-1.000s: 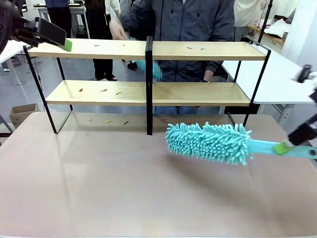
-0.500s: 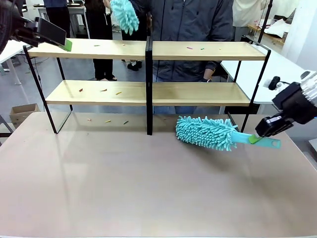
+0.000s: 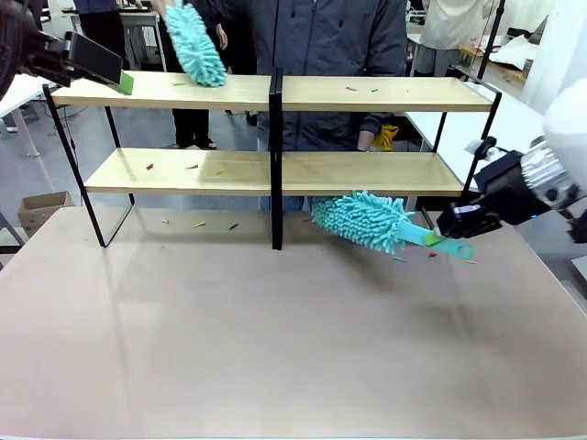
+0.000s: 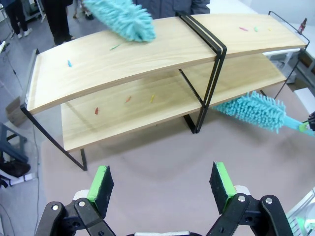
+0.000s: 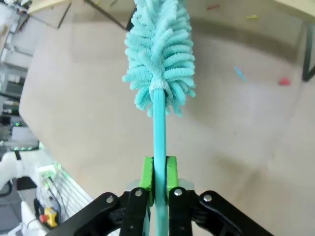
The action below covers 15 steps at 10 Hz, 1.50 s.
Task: Clean the shelves.
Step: Clean a randomly selected level of the Shelf with the Duster.
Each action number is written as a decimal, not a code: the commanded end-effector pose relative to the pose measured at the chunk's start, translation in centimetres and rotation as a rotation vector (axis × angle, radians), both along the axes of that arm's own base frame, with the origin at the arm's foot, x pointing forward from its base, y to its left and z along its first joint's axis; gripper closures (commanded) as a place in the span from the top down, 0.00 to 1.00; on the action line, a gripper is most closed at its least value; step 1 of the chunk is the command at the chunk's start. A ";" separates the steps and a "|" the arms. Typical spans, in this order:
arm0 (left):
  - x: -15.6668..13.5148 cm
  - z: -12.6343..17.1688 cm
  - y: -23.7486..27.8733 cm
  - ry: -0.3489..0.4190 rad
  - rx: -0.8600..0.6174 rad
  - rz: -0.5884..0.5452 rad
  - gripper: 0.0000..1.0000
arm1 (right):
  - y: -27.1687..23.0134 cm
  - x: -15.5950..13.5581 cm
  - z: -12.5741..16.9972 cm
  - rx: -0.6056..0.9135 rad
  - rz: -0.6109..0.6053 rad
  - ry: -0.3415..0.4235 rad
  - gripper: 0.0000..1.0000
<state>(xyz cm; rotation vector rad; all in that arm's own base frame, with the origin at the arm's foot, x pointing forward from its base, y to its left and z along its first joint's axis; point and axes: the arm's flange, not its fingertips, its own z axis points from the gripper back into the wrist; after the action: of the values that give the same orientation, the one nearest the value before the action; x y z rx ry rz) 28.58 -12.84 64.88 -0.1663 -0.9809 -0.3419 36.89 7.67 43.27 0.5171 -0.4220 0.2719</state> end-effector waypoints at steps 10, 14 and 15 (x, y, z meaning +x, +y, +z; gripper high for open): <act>0.1 0.0 0.1 -0.004 -0.006 -0.002 1.00 | 7.1 0.9 -5.3 0.005 0.011 -0.045 0.13; 0.1 0.0 0.1 -0.004 -0.006 -0.002 1.00 | 9.6 3.5 -8.3 0.029 -0.062 -0.130 0.13; 0.1 0.0 0.1 -0.004 -0.006 -0.002 1.00 | 10.0 3.8 -8.8 -0.001 -0.075 -0.117 0.13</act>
<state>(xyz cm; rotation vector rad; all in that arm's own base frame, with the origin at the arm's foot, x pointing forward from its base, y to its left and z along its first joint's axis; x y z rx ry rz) 28.57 -12.85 64.88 -0.1663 -0.9809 -0.3421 39.07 17.06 36.93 0.4881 -0.5089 0.2293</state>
